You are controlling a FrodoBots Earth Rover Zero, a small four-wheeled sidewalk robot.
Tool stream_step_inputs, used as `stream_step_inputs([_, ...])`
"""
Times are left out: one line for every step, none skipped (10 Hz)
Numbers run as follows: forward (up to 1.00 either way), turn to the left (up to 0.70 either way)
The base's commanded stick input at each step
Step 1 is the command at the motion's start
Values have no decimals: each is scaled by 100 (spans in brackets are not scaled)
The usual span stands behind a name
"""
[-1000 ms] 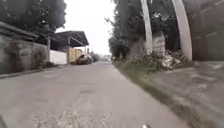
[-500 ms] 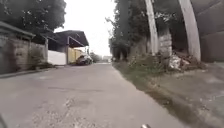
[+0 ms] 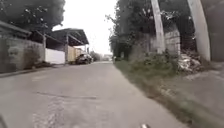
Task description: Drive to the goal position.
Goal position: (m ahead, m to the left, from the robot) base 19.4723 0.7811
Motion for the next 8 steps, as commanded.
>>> stream_step_inputs([100, -9])
stream_step_inputs([100, -9])
stream_step_inputs([100, -9])
stream_step_inputs([100, -9])
stream_step_inputs([100, -9])
stream_step_inputs([100, -9])
stream_step_inputs([100, -9])
stream_step_inputs([100, -8])
